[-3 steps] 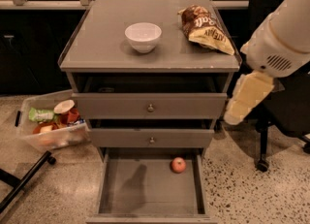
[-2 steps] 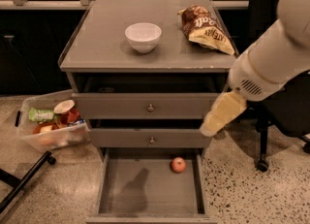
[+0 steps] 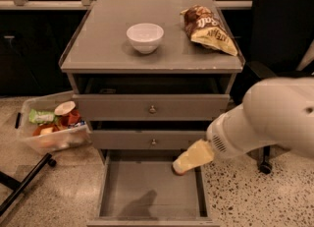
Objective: Pick apple from bottom drawer and place on counter
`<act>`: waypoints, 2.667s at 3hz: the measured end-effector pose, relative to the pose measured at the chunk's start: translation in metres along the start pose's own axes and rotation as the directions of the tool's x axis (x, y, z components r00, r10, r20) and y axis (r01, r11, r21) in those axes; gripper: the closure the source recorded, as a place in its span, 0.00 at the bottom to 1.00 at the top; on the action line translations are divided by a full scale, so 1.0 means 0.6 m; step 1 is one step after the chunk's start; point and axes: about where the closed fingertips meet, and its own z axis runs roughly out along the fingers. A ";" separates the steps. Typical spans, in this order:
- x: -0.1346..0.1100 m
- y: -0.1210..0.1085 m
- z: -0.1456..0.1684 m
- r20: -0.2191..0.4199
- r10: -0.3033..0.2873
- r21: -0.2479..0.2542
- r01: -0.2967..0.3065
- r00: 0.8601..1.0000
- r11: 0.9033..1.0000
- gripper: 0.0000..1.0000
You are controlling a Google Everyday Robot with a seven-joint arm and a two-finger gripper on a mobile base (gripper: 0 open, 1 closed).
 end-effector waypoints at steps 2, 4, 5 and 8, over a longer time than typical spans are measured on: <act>0.012 0.002 0.026 0.022 0.084 0.011 -0.084 0.996 0.996 0.00; 0.076 -0.031 0.156 0.040 0.119 -0.030 -0.118 0.992 0.993 0.00; 0.099 -0.061 0.240 0.117 0.074 -0.052 -0.069 0.990 0.996 0.00; 0.137 -0.119 0.428 0.220 -0.066 -0.105 0.091 0.973 0.990 0.00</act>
Offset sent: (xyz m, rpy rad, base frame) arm -0.0027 0.0018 -0.0184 0.0275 0.0053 -0.0717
